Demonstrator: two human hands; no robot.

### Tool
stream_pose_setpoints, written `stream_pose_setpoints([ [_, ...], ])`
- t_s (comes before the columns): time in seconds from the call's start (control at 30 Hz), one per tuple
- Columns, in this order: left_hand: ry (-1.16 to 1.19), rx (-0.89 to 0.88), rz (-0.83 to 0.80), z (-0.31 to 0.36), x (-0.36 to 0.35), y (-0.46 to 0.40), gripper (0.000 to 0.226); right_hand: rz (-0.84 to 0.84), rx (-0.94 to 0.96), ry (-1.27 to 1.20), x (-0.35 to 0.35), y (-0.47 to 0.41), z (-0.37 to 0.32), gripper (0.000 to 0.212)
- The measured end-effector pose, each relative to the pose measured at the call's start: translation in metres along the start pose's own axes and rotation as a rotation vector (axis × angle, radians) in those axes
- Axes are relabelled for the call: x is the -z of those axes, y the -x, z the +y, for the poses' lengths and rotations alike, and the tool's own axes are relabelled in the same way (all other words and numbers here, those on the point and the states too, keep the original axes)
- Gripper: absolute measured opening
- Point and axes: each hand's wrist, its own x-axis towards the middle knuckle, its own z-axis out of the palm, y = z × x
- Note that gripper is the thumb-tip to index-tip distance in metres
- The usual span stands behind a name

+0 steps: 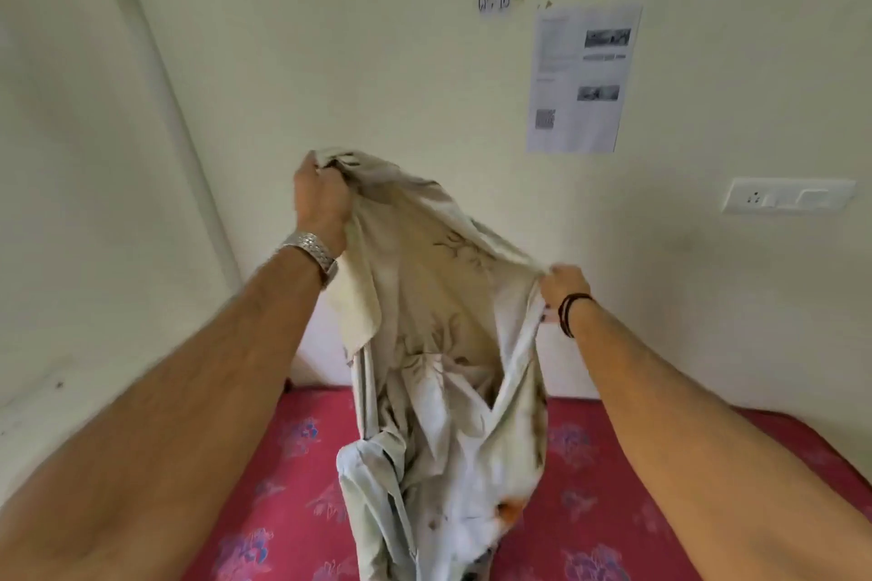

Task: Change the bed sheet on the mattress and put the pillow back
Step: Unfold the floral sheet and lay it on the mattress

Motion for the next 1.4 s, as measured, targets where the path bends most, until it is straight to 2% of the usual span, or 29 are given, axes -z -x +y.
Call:
stream_pose_setpoints([
  [0.1,0.100,-0.230,0.071,0.073,0.005,-0.047,0.032,0.201,0.315,-0.428,0.052,-0.009,-0.134,0.021],
  [0.17,0.055,-0.342,0.036,0.105,0.004,-0.063,0.030,0.205,0.550,-0.469,0.079,0.010,-0.208,0.020],
  [0.23,-0.101,-0.224,-0.047,0.099,-0.001,-0.076,0.026,0.029,0.629,-0.171,0.082,0.029,-0.237,0.027],
  [0.3,-0.096,-0.020,-0.135,0.082,-0.003,-0.090,0.024,-0.236,0.574,0.138,0.077,0.043,-0.244,0.053],
  [0.33,-0.027,0.032,-0.120,0.084,0.000,-0.097,0.026,-0.298,0.592,0.326,0.077,0.045,-0.250,0.062],
  [0.4,0.110,0.024,0.030,0.111,0.014,-0.116,0.031,-0.312,0.734,0.576,0.091,0.048,-0.275,0.061],
  [0.47,0.177,-0.072,0.157,0.144,0.032,-0.136,0.034,-0.352,0.800,0.466,0.119,0.050,-0.313,0.052],
  [0.53,0.131,-0.149,0.140,0.159,0.040,-0.142,0.032,-0.408,0.804,0.345,0.145,0.052,-0.346,0.074],
  [0.57,0.039,-0.140,0.107,0.154,0.042,-0.141,0.028,-0.399,0.816,0.398,0.150,0.054,-0.356,0.086],
  [0.6,-0.041,-0.081,0.042,0.142,0.043,-0.139,0.024,-0.304,0.806,0.606,0.149,0.055,-0.358,0.089],
  [0.63,-0.086,0.001,-0.044,0.128,0.045,-0.137,0.022,-0.200,0.799,0.876,0.142,0.054,-0.352,0.080],
  [0.67,-0.089,0.075,-0.120,0.119,0.046,-0.134,0.022,-0.125,0.745,1.149,0.129,0.046,-0.344,0.055],
  [0.7,-0.051,0.113,-0.156,0.113,0.047,-0.133,0.022,-0.084,0.713,1.289,0.121,0.041,-0.337,0.023],
  [0.73,-0.002,0.100,-0.155,0.115,0.048,-0.135,0.023,-0.043,0.681,1.273,0.117,0.032,-0.332,0.011],
  [0.77,0.064,0.049,-0.108,0.123,0.048,-0.140,0.025,0.041,0.690,1.171,0.119,0.023,-0.336,0.020],
  [0.8,0.144,-0.019,-0.051,0.137,0.046,-0.141,0.028,0.151,0.698,0.982,0.127,0.021,-0.347,0.019],
  [0.83,0.215,-0.105,-0.011,0.156,0.044,-0.144,0.031,0.247,0.720,0.677,0.135,0.022,-0.363,0.013],
  [0.9,0.213,-0.259,-0.024,0.188,0.035,-0.138,0.033,0.429,0.778,0.079,0.146,0.039,-0.386,0.024],
  [0.93,0.115,-0.290,-0.044,0.193,0.030,-0.134,0.031,0.425,0.815,-0.060,0.142,0.053,-0.391,0.030],
  [0.97,-0.049,-0.264,-0.078,0.191,0.026,-0.131,0.030,0.358,0.849,-0.085,0.135,0.065,-0.393,0.032],
  [1.0,-0.210,-0.184,-0.122,0.182,0.023,-0.128,0.031,0.274,0.866,0.007,0.124,0.065,-0.390,0.029],
  [1.07,-0.353,-0.085,-0.155,0.162,0.028,-0.132,0.030,0.143,0.757,0.255,0.111,0.065,-0.373,0.023],
  [1.1,-0.363,-0.122,-0.091,0.160,0.033,-0.135,0.028,0.153,0.714,0.245,0.116,0.063,-0.369,0.026],
  [1.17,-0.298,-0.309,0.074,0.181,0.046,-0.146,0.023,0.294,0.740,0.068,0.141,0.059,-0.379,0.036],
  [1.23,-0.032,-0.447,0.136,0.226,0.055,-0.146,0.021,0.496,0.872,-0.067,0.166,0.073,-0.401,0.042],
  [1.3,0.061,-0.480,0.074,0.258,0.056,-0.151,0.025,0.558,1.004,-0.092,0.173,0.085,-0.419,0.029],
  [1.37,-0.230,-0.387,-0.079,0.249,0.052,-0.148,0.019,0.440,0.998,0.062,0.156,0.084,-0.415,0.017],
  [1.4,-0.340,-0.309,-0.148,0.232,0.050,-0.145,0.016,0.365,0.938,0.193,0.145,0.077,-0.404,0.025],
])
